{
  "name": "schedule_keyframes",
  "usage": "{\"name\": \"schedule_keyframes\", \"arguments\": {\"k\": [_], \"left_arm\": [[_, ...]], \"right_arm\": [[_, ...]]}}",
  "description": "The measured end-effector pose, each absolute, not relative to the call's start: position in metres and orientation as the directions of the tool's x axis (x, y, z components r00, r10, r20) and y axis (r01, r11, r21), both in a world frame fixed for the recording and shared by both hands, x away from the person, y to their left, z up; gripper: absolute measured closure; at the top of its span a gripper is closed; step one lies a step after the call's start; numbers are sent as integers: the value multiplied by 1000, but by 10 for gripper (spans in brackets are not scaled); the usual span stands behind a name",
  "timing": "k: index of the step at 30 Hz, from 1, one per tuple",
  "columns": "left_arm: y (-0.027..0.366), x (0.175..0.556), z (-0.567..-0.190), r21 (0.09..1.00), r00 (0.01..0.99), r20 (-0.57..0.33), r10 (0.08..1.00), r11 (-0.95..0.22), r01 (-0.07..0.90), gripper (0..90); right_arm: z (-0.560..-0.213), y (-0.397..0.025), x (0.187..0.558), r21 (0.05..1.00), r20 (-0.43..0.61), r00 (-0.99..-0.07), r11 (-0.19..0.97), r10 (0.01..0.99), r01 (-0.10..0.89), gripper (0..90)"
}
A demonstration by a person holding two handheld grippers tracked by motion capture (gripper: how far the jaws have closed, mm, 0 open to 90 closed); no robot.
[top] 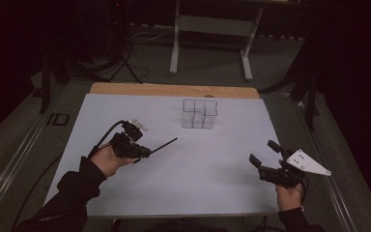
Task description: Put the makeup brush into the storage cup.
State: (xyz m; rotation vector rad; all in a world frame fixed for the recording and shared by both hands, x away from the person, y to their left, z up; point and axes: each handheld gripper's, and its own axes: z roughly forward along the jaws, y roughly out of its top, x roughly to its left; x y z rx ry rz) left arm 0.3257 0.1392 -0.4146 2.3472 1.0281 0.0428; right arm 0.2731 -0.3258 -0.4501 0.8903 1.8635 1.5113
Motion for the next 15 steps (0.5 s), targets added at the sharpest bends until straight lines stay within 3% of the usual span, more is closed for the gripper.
{"name": "schedule_keyframes", "arguments": {"k": [8, 15], "left_arm": [[126, 330, -401, 538, 754, -182, 631, -579, 613, 858], [112, 329, -399, 533, 805, -158, 573, -637, 558, 858]], "right_arm": [[-443, -324, 275, 978, -42, -618, 157, 785, 134, 134], [-418, -316, 291, 944, -57, -722, 272, 689, 186, 132]]}}
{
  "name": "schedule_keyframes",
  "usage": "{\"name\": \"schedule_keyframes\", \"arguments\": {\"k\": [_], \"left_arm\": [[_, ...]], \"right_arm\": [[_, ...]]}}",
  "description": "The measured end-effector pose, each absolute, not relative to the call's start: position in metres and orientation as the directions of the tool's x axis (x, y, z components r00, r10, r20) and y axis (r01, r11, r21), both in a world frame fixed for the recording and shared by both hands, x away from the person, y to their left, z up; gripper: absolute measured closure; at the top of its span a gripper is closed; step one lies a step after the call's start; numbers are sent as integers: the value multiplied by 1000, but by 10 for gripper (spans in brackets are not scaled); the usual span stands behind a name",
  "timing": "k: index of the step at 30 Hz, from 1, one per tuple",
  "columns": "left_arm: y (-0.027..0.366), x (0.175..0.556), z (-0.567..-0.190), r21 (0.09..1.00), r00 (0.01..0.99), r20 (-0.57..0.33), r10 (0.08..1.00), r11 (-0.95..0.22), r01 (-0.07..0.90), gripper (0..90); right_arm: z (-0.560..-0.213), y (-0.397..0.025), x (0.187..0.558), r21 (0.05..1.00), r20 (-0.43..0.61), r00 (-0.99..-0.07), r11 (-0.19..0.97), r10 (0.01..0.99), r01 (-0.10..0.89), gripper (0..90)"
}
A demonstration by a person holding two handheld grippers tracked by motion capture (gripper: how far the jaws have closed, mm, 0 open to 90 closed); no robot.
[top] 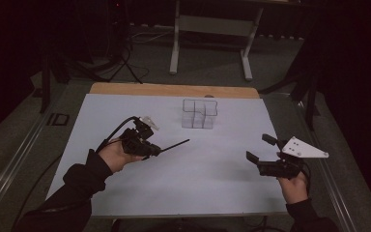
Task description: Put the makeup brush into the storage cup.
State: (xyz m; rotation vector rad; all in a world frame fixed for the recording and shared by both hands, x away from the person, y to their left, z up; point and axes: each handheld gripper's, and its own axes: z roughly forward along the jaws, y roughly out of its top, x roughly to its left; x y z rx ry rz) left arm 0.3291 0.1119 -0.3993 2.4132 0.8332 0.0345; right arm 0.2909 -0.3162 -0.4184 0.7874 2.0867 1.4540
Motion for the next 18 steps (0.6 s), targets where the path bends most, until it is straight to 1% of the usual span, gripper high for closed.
{"name": "schedule_keyframes", "arguments": {"k": [1, 2, 5, 7, 8, 11, 12, 13, 15, 16, 18], "left_arm": [[110, 330, -399, 534, 803, -168, 572, -632, 562, 858], [108, 329, -400, 530, 811, -161, 562, -644, 551, 858], [103, 330, -399, 533, 819, -163, 550, -649, 542, 858], [101, 331, -398, 534, 823, -163, 544, -653, 537, 858], [100, 331, -397, 541, 825, -159, 543, -651, 533, 858], [96, 332, -394, 552, 836, -161, 525, -655, 517, 857], [95, 333, -393, 547, 838, -170, 518, -658, 518, 857], [94, 332, -392, 550, 844, -156, 514, -664, 506, 857], [90, 332, -389, 560, 851, -153, 502, -666, 493, 857], [90, 332, -389, 560, 851, -153, 502, -666, 493, 857], [87, 332, -388, 564, 858, -153, 490, -670, 483, 857]], "right_arm": [[-416, -315, 293, 941, -53, -732, 279, 679, 191, 135], [-412, -314, 302, 925, -9, -769, 297, 639, 236, 136], [-410, -309, 310, 906, -1, -803, 341, 596, 252, 136], [-410, -307, 312, 901, -4, -809, 353, 587, 252, 136], [-409, -304, 316, 900, 24, -837, 353, 546, 256, 135], [-407, -300, 319, 893, 27, -848, 369, 529, 258, 138], [-405, -295, 322, 882, 6, -859, 403, 511, 246, 150], [-405, -295, 322, 882, 6, -859, 403, 511, 246, 150], [-402, -289, 326, 864, -11, -875, 445, 484, 235, 154], [-402, -289, 326, 864, -11, -875, 445, 484, 235, 154], [-400, -280, 331, 841, -6, -897, 488, 441, 234, 169]]}}
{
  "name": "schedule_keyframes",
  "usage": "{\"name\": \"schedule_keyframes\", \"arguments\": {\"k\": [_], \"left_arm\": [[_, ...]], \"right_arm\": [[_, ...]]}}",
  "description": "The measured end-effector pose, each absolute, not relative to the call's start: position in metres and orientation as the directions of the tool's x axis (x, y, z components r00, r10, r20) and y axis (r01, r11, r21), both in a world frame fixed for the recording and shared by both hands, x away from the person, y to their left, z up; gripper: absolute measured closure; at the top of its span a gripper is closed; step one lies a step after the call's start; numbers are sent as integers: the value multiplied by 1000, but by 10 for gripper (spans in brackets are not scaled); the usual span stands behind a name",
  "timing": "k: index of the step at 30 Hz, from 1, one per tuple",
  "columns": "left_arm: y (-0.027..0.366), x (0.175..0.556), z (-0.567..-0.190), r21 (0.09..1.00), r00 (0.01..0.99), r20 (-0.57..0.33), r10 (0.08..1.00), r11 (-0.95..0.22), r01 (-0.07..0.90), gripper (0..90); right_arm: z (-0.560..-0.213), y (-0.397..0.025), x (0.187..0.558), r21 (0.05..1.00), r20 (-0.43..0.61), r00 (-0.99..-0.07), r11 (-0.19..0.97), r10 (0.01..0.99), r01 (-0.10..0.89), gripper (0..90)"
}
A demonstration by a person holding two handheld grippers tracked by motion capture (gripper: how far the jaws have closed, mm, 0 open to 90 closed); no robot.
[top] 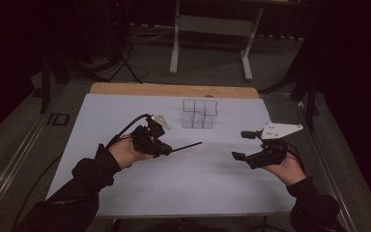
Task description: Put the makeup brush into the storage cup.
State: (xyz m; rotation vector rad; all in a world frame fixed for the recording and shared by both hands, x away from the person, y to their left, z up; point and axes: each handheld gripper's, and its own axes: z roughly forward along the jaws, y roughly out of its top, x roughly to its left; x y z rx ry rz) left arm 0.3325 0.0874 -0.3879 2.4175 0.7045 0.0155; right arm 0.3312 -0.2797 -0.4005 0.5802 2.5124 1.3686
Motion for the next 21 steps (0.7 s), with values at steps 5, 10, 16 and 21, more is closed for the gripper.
{"name": "schedule_keyframes", "arguments": {"k": [5, 10, 16, 21], "left_arm": [[79, 332, -386, 561, 875, -148, 461, -689, 458, 857], [71, 330, -384, 556, 890, -139, 434, -710, 433, 857], [61, 328, -382, 564, 902, -133, 411, -716, 410, 857], [52, 327, -383, 560, 913, -142, 383, -729, 393, 857]], "right_arm": [[-400, -267, 334, 818, -13, -929, 538, 371, 203, 225], [-404, -250, 337, 771, -52, -956, 620, 290, 146, 291], [-414, -229, 341, 694, -90, -973, 714, 212, 91, 344], [-421, -223, 347, 658, -109, -975, 749, 196, 77, 354]]}}
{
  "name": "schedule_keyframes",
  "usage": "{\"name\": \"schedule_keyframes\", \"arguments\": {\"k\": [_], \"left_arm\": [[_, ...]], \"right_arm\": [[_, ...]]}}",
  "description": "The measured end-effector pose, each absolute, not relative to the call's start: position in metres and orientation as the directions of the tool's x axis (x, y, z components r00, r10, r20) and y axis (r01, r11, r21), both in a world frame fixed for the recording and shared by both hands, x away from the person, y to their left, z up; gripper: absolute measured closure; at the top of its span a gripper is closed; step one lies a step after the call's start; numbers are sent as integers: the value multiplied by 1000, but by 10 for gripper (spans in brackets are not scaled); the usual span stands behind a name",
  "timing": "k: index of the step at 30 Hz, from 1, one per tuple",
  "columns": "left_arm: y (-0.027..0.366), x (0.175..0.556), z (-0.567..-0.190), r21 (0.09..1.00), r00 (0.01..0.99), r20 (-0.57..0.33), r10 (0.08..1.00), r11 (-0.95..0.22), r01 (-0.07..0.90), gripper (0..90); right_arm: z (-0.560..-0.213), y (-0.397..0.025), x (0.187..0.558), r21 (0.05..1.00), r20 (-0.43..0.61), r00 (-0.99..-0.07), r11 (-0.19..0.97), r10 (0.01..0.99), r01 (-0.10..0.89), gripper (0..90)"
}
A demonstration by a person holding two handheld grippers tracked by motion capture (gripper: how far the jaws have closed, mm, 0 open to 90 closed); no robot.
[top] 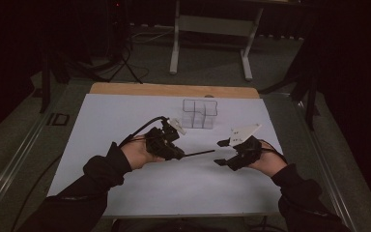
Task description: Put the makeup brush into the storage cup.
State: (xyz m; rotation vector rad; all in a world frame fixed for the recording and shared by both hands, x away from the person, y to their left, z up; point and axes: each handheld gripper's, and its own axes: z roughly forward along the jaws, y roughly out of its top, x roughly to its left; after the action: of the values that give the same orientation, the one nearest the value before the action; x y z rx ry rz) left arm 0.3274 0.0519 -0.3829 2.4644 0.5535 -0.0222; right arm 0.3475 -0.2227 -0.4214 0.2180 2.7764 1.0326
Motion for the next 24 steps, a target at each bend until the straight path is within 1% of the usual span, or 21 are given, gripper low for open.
{"name": "schedule_keyframes", "arguments": {"k": [3, 5, 6, 8, 9, 15, 17, 18, 20, 21, 24], "left_arm": [[47, 326, -384, 550, 916, -144, 375, -739, 389, 857], [44, 325, -386, 547, 919, -140, 368, -745, 381, 857], [42, 325, -386, 547, 918, -146, 370, -743, 386, 857], [40, 325, -387, 543, 921, -140, 363, -750, 378, 857], [39, 325, -388, 538, 922, -146, 359, -753, 378, 857], [32, 325, -389, 538, 926, -142, 349, -758, 368, 857], [31, 325, -389, 535, 927, -150, 343, -760, 368, 857], [30, 326, -389, 538, 926, -149, 348, -757, 371, 857], [29, 326, -390, 535, 928, -143, 345, -762, 365, 857], [28, 326, -390, 532, 927, -150, 343, -762, 368, 857], [26, 326, -392, 526, 929, -155, 338, -767, 366, 856]], "right_arm": [[-427, -219, 352, 630, -112, -977, 773, 180, 70, 380], [-430, -215, 353, 609, -116, -982, 792, 151, 50, 420], [-430, -215, 353, 609, -116, -982, 792, 151, 50, 420], [-432, -212, 353, 590, -115, -986, 807, 123, 32, 461], [-432, -212, 353, 590, -115, -986, 807, 123, 32, 461], [-436, -206, 350, 571, -104, -992, 821, 68, -4, 539], [-437, -204, 349, 561, -104, -994, 827, 44, -22, 588], [-437, -204, 349, 561, -104, -994, 827, 44, -22, 588], [-437, -203, 348, 554, -108, -994, 831, 23, -41, 639], [-437, -203, 348, 554, -108, -994, 831, 23, -41, 639], [-438, -202, 347, 541, -111, -994, 839, 6, -55, 691]]}}
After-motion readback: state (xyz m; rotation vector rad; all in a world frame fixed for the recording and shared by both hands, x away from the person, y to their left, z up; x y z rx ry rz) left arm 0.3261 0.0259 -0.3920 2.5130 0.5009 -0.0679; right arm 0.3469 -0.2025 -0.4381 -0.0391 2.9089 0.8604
